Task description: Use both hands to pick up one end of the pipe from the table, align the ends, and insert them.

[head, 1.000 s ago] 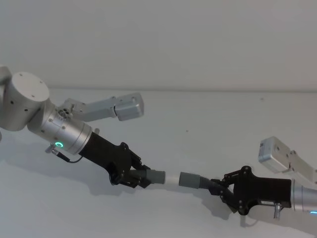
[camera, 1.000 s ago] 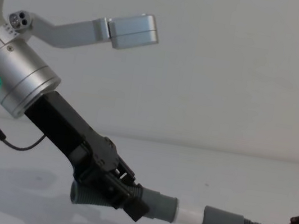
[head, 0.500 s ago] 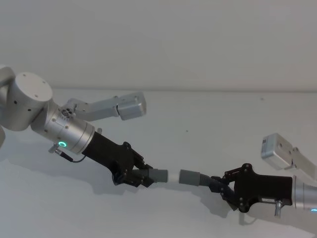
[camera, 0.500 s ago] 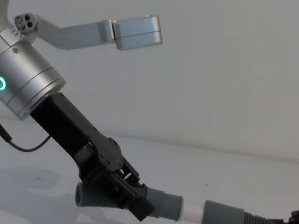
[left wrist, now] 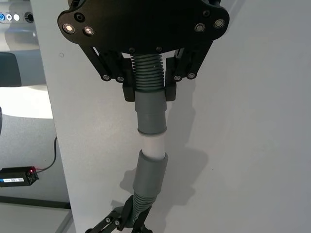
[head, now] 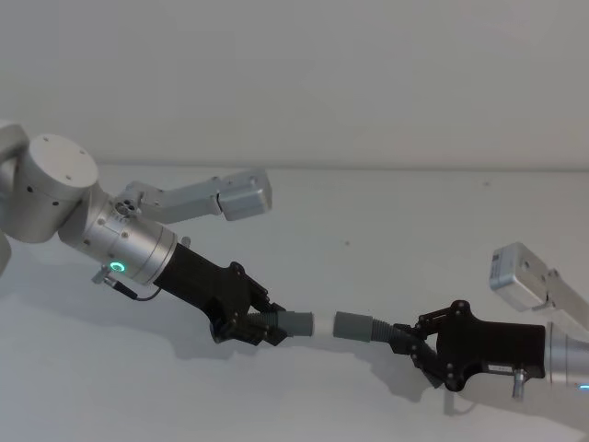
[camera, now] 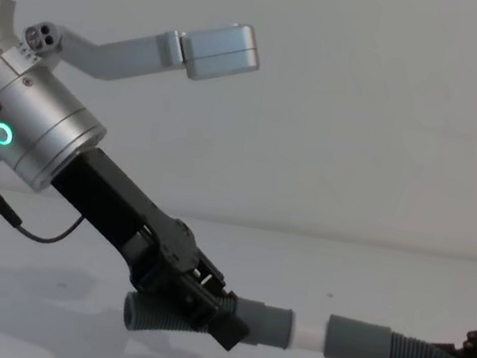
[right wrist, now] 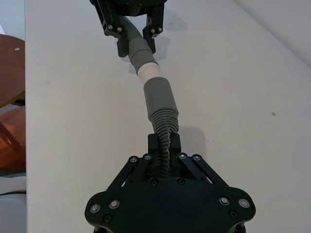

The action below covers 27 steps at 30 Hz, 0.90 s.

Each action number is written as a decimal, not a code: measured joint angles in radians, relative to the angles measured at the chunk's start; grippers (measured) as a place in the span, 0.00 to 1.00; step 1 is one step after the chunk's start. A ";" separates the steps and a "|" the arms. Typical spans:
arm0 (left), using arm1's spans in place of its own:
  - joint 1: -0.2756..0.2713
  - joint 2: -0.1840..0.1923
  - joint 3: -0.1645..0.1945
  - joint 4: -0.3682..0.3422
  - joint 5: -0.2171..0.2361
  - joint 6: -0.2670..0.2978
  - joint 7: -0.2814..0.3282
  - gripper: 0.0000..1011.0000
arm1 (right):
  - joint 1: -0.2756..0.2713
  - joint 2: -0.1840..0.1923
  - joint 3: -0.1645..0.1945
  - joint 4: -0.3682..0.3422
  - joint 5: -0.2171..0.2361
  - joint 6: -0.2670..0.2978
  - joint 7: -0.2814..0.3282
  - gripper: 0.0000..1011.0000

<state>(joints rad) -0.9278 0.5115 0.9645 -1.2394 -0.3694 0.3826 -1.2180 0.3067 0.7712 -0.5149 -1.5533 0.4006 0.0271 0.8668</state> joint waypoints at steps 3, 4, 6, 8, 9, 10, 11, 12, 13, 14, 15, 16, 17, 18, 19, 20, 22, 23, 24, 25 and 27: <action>0.000 -0.001 0.001 0.002 -0.003 -0.002 0.003 0.34 | 0.002 0.001 -0.001 0.002 0.004 -0.001 0.000 0.11; 0.000 -0.001 0.001 0.003 -0.005 -0.002 0.004 0.34 | 0.003 0.001 -0.002 0.003 0.005 -0.001 0.000 0.11; -0.001 -0.001 0.001 0.004 -0.006 -0.003 0.006 0.34 | 0.004 0.001 -0.003 0.004 0.008 -0.001 0.001 0.11; -0.001 -0.002 0.002 0.004 -0.008 -0.003 0.007 0.34 | 0.004 0.001 -0.003 0.004 0.009 -0.001 0.001 0.11; -0.001 -0.002 0.002 0.005 -0.008 -0.004 0.007 0.34 | 0.005 0.001 -0.003 0.004 0.009 -0.002 0.001 0.11; -0.001 -0.002 0.002 0.005 -0.009 -0.004 0.008 0.34 | 0.005 0.001 -0.003 0.005 0.011 -0.002 0.001 0.11; -0.001 -0.002 0.002 0.005 -0.009 -0.004 0.008 0.34 | 0.006 0.001 -0.004 0.005 0.011 -0.002 0.001 0.11; -0.001 -0.002 0.002 0.006 -0.010 -0.004 0.008 0.34 | 0.006 0.002 -0.004 0.005 0.011 -0.002 0.001 0.11; -0.001 -0.002 0.002 0.006 -0.010 -0.005 0.009 0.34 | 0.006 0.002 -0.004 0.006 0.012 -0.002 0.001 0.11; -0.001 -0.002 0.002 0.006 -0.011 -0.005 0.009 0.34 | 0.006 0.002 -0.004 0.006 0.012 -0.002 0.001 0.11; -0.001 -0.002 0.002 0.006 -0.011 -0.005 0.010 0.34 | 0.006 0.002 -0.004 0.006 0.012 -0.002 0.001 0.11; -0.001 -0.002 0.002 0.006 -0.011 -0.005 0.010 0.34 | 0.007 0.002 -0.004 0.006 0.013 -0.002 0.001 0.11; -0.001 -0.002 0.002 0.007 -0.011 -0.005 0.010 0.34 | 0.007 0.002 -0.004 0.006 0.013 -0.003 0.001 0.11; -0.001 -0.002 0.003 0.007 -0.012 -0.005 0.010 0.34 | 0.007 0.002 -0.004 0.006 0.014 -0.003 0.001 0.11; -0.002 -0.003 0.003 0.007 -0.012 -0.006 0.011 0.34 | 0.007 0.002 -0.005 0.007 0.014 -0.003 0.001 0.11; -0.002 -0.003 0.003 0.007 -0.012 -0.006 0.011 0.34 | 0.007 0.002 -0.005 0.007 0.015 -0.003 0.001 0.11; -0.002 -0.003 0.003 0.007 -0.013 -0.006 0.012 0.34 | 0.007 0.002 -0.005 0.007 0.015 -0.003 0.001 0.11; -0.002 -0.003 0.003 0.007 -0.013 -0.006 0.012 0.34 | 0.007 0.002 -0.005 0.007 0.015 -0.003 0.001 0.11; -0.002 -0.003 0.003 0.007 -0.013 -0.006 0.012 0.34 | 0.008 0.002 -0.005 0.007 0.015 -0.003 0.001 0.11; -0.002 -0.003 0.003 0.008 -0.013 -0.006 0.012 0.34 | 0.008 0.002 -0.005 0.007 0.016 -0.003 0.001 0.11; -0.002 -0.003 0.003 0.008 -0.013 -0.006 0.012 0.34 | 0.008 0.002 -0.006 0.007 0.016 -0.003 0.001 0.11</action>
<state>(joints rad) -0.9294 0.5081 0.9677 -1.2317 -0.3826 0.3762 -1.2059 0.3146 0.7736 -0.5205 -1.5458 0.4163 0.0239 0.8682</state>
